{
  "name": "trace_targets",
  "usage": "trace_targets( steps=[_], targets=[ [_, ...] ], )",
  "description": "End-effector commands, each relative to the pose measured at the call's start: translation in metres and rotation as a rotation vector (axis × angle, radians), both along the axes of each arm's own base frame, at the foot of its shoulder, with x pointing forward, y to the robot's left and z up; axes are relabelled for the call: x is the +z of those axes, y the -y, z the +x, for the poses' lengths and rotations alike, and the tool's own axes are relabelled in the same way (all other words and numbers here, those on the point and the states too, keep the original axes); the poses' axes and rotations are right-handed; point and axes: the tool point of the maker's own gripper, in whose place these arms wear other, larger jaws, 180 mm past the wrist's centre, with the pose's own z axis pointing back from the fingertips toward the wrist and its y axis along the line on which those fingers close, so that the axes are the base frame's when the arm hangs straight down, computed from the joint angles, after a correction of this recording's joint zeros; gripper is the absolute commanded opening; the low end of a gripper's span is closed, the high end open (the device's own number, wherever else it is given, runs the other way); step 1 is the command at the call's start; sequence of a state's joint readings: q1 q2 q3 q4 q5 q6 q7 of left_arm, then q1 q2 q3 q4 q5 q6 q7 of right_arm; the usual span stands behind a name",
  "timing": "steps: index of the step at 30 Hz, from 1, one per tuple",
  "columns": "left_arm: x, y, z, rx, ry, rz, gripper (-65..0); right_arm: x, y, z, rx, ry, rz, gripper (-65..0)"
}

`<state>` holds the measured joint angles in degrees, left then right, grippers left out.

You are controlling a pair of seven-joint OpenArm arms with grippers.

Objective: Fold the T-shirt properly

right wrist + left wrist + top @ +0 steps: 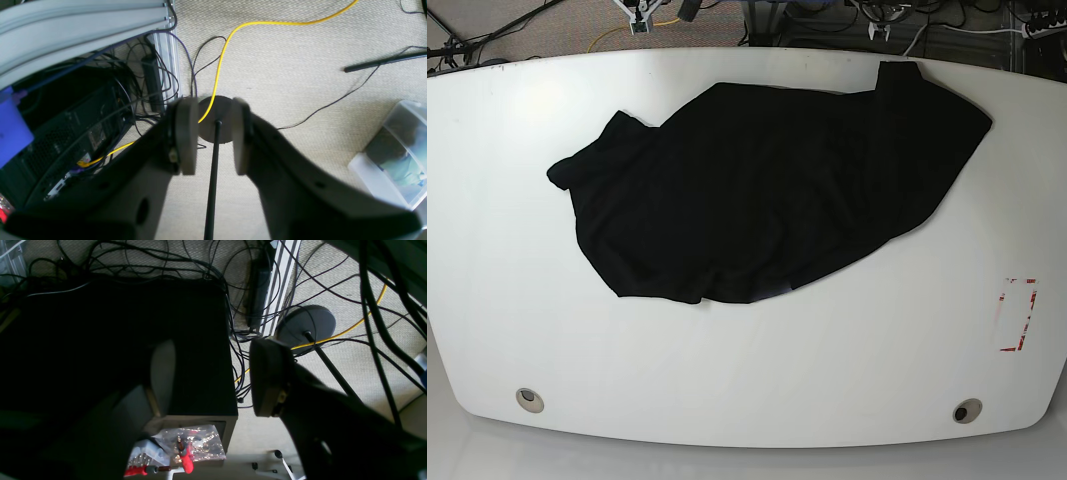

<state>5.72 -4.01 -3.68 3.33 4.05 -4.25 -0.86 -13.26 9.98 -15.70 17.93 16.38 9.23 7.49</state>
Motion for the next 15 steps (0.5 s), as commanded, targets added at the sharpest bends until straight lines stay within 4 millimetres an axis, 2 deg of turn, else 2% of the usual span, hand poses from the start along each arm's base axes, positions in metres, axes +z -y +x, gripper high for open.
trace_targets(
  steps=[1, 2, 11, 15],
  targets=[
    [0.0, 0.001, 0.001, 0.011, 0.032, -0.007, -32.2, 0.002, -0.005, -0.014, -0.002, -0.011, 0.01, -48.4],
    [0.0, 0.003, -0.011, 0.001, -0.013, 0.001, -32.5, 0.0, 0.001, 0.008, 0.0, 0.016, 0.001, -47.9],
    [0.0, 0.003, -0.012, 0.004, -0.011, 0.002, -32.5, 0.0, 0.001, 0.008, 0.0, 0.016, 0.001, -47.9],
    [0.001, 0.002, -0.02, 0.003, -0.017, 0.003, -32.5, 0.0, 0.001, 0.007, 0.0, 0.015, 0.002, -47.9]
  ],
)
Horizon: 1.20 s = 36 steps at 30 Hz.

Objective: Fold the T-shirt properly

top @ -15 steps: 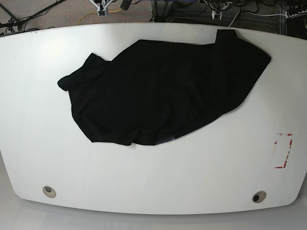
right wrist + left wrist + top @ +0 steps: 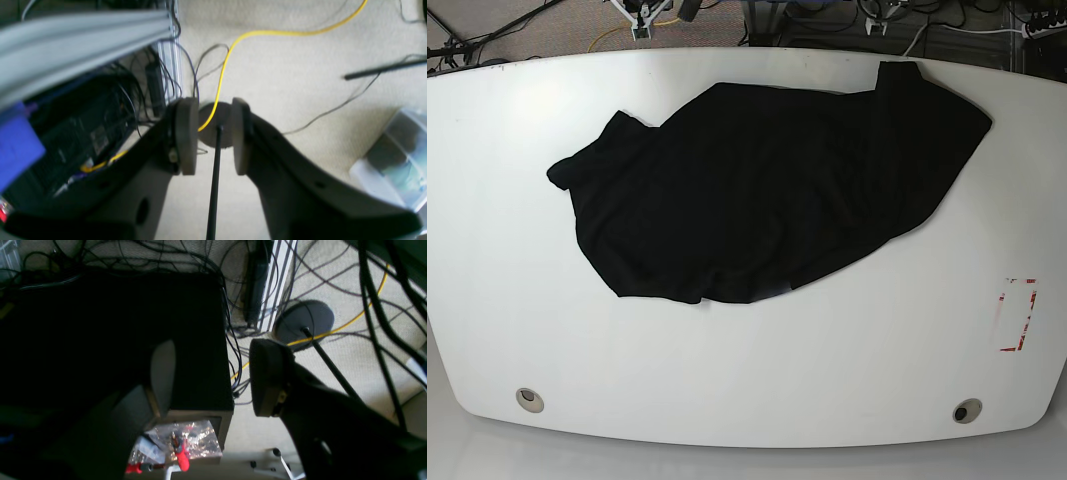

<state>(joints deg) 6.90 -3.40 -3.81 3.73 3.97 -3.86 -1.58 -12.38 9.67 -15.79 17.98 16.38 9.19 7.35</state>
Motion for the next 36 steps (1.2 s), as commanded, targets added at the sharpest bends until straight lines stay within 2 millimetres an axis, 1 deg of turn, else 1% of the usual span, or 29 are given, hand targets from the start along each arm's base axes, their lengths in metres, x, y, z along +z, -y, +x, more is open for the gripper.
trace_targets(
  steps=[1, 4, 6, 8, 9, 10, 11, 12, 13, 15, 16, 19, 21, 25, 27, 29, 31, 33, 35, 36],
  targets=[
    [0.001, -0.003, -0.012, -0.001, -0.013, 0.005, -32.5, 0.001, 0.005, -0.002, 0.0, 0.003, -0.004, -48.0],
    [0.001, -0.003, -0.006, 0.004, 0.02, 0.007, -32.5, 0.001, 0.007, -0.004, 0.001, 0.003, -0.007, -48.4],
    [0.002, -0.003, -0.015, 0.004, 0.033, 0.007, -32.5, 0.001, 0.008, -0.005, 0.001, 0.002, -0.008, -48.4],
    [0.003, -0.004, -0.014, 0.002, 0.064, 0.009, -32.5, 0.002, 0.008, -0.009, 0.0, -0.006, -0.008, -48.4],
    [0.004, -0.005, -0.018, 0.0, 0.073, 0.011, -32.6, 0.002, 0.007, -0.014, 0.0, -0.008, -0.005, -48.4],
    [0.005, -0.005, -0.019, -0.002, 0.08, 0.012, -32.6, 0.003, 0.006, -0.012, 0.0, 0.002, -0.001, -48.4],
    [0.006, -0.006, -0.02, -0.006, 0.092, 0.014, -32.6, 0.006, 0.002, -0.007, 0.004, 0.026, 0.009, -48.4],
    [0.007, -0.007, -0.017, -0.011, 0.115, 0.017, -32.6, 0.01, 0.004, -0.008, 0.014, 0.043, 0.01, -48.4],
    [0.01, -0.008, -0.022, -0.016, 0.122, 0.019, -32.6, 0.014, 0.002, -0.008, 0.017, 0.065, 0.018, -48.4],
    [0.013, -0.009, -0.024, -0.023, 0.14, 0.021, -32.8, 0.02, -0.002, -0.007, 0.021, 0.089, 0.033, -48.4],
    [0.015, -0.01, -0.021, -0.028, 0.163, 0.022, -32.8, 0.024, -0.006, -0.009, 0.027, 0.094, 0.045, -48.4],
    [0.023, -0.012, -0.021, -0.042, 0.197, 0.026, -32.8, 0.032, -0.016, -0.014, 0.034, 0.096, 0.071, -48.4],
    [0.028, -0.016, -0.022, -0.053, 0.22, 0.034, -32.8, 0.037, -0.017, -0.017, 0.021, 0.103, 0.075, -48.5],
    [0.046, -0.018, -0.025, -0.079, 0.277, 0.038, -32.8, 0.055, -0.003, -0.025, -0.05, 0.141, 0.055, -48.5],
    [0.055, -0.018, -0.027, -0.089, 0.298, 0.039, -32.8, 0.061, -0.003, -0.03, -0.055, 0.147, 0.058, -48.5],
    [0.07, -0.026, -0.022, -0.115, 0.345, 0.052, -32.9, 0.07, -0.008, -0.032, -0.05, 0.165, 0.071, -48.5],
    [0.083, -0.029, -0.021, -0.136, 0.375, 0.057, -32.9, 0.078, -0.003, -0.033, -0.042, 0.18, 0.066, -48.5],
    [0.098, -0.028, -0.021, -0.154, 0.405, 0.056, -32.9, 0.09, 0.0, -0.038, -0.026, 0.191, 0.067, -48.5],
    [0.11, -0.026, -0.02, -0.162, 0.431, 0.054, -32.9, 0.099, -0.003, -0.043, -0.022, 0.2, 0.077, -48.5],
    [0.117, -0.025, -0.02, -0.168, 0.445, 0.051, -32.9, 0.107, 0.002, -0.045, -0.034, 0.212, 0.068, -48.5]
  ],
)
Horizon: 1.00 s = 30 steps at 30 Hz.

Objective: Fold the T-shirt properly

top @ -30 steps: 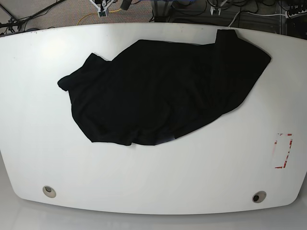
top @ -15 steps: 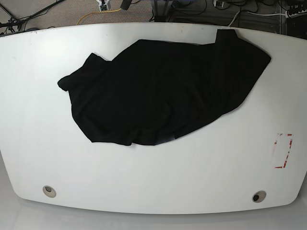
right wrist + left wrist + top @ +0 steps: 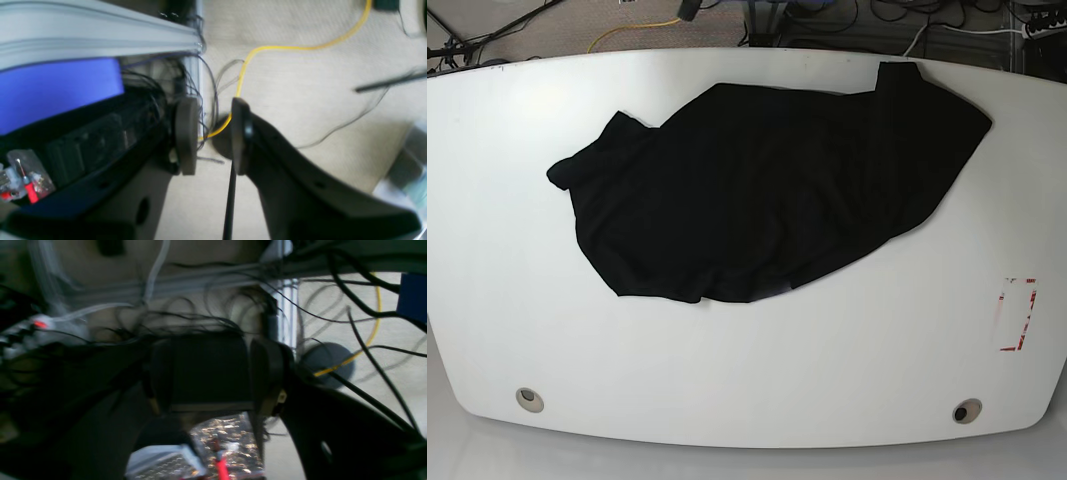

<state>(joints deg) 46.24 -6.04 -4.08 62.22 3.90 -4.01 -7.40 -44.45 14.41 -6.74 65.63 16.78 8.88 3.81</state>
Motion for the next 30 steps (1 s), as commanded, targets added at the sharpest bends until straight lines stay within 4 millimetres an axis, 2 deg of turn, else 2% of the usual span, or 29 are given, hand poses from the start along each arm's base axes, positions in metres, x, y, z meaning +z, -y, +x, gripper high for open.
trace_targets(
  steps=[1, 3, 8, 11, 15, 19, 24, 27, 30],
  targets=[
    [0.018, 0.004, -0.007, -0.016, 0.026, -0.007, -32.9, 0.017, 0.015, -0.011, -0.023, 0.014, -0.024, -48.5],
    [0.036, 0.007, -0.001, -0.032, 0.067, -0.01, -32.9, 0.036, 0.025, -0.007, -0.075, 0.055, -0.042, -48.5],
    [0.068, -0.004, 0.009, -0.036, 0.131, 0.011, -32.9, 0.07, 0.029, -0.005, -0.126, 0.114, -0.06, -48.5],
    [0.092, -0.006, 0.023, 0.005, 0.195, -0.008, -32.9, 0.096, 0.03, 0.004, -0.126, 0.165, -0.065, -48.5],
    [0.122, -0.009, 0.033, 0.019, 0.248, -0.047, -32.8, 0.124, 0.031, 0.005, -0.118, 0.198, -0.071, -48.5],
    [0.152, -0.01, 0.054, 0.036, 0.315, -0.103, -32.8, 0.155, 0.03, 0.027, -0.133, 0.283, -0.08, -48.5],
    [0.181, -0.016, 0.07, 0.077, 0.379, -0.125, -32.5, 0.186, 0.044, 0.051, -0.168, 0.377, -0.136, -48.5],
    [0.192, -0.018, 0.081, 0.085, 0.418, -0.128, -32.4, 0.197, 0.052, 0.068, -0.164, 0.433, -0.159, -48.4],
    [0.196, -0.02, 0.086, 0.083, 0.436, -0.121, -30.3, 0.206, 0.059, 0.094, -0.169, 0.515, -0.177, -47.9]
  ],
)
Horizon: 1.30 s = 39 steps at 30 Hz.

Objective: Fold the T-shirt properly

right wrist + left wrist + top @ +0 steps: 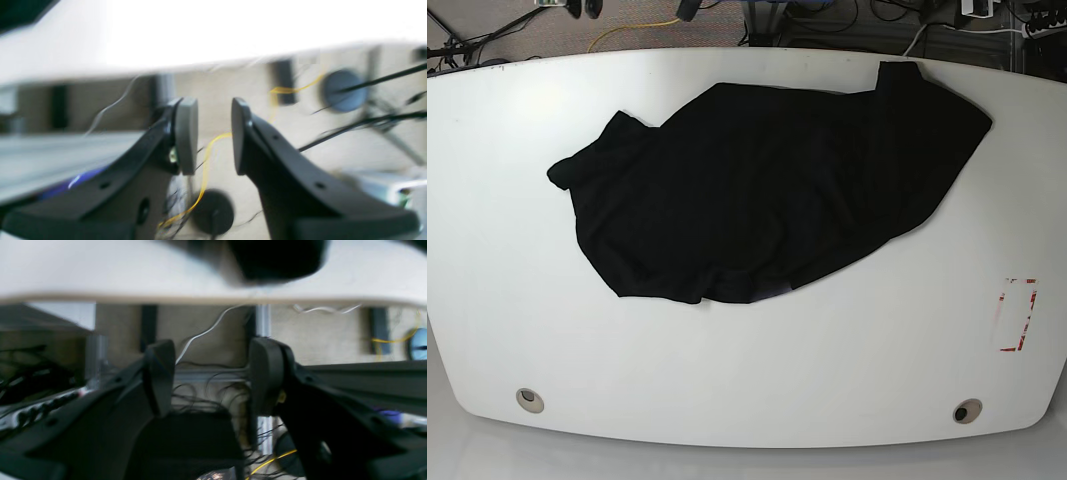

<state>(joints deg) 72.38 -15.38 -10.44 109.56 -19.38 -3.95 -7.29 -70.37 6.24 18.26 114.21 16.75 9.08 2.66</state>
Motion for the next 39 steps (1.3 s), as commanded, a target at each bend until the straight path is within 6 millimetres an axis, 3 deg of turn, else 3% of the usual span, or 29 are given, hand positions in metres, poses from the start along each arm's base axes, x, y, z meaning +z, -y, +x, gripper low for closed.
trace_targets(
  steps=[1, 6, 17, 20, 25, 28, 34, 39],
  targets=[
    [0.01, -0.002, 0.004, -0.001, 0.031, 0.007, -28.7, 0.014, 0.002, 0.025, 0.012, 0.094, -0.013, -47.9],
    [0.013, -0.001, 0.014, 0.004, 0.061, 0.006, -19.9, 0.023, 0.014, 0.067, 0.008, 0.212, -0.044, -47.7],
    [0.018, -0.01, 0.033, 0.156, 0.155, 0.014, -19.7, 0.043, 0.017, 0.174, 0.16, 0.303, -0.041, -47.4],
    [0.019, -0.012, 0.032, 0.183, 0.16, 0.019, -19.7, 0.054, 0.023, 0.202, 0.213, 0.302, -0.077, -40.7],
    [0.019, -0.012, 0.031, 0.196, 0.162, 0.018, -19.4, 0.073, 0.032, 0.245, 0.267, 0.297, -0.139, -20.1],
    [0.019, -0.011, 0.036, 0.193, 0.174, 0.015, -19.4, 0.081, 0.04, 0.267, 0.264, 0.287, -0.157, -16.6],
    [0.018, -0.007, 0.041, 0.185, 0.185, 0.002, -19.3, 0.073, 0.057, 0.302, 0.288, 0.221, -0.147, -16.8],
    [0.021, -0.01, 0.052, 0.188, 0.214, 0.007, -19.4, 0.046, 0.054, 0.33, 0.351, 0.127, -0.092, -16.8]
  ],
)
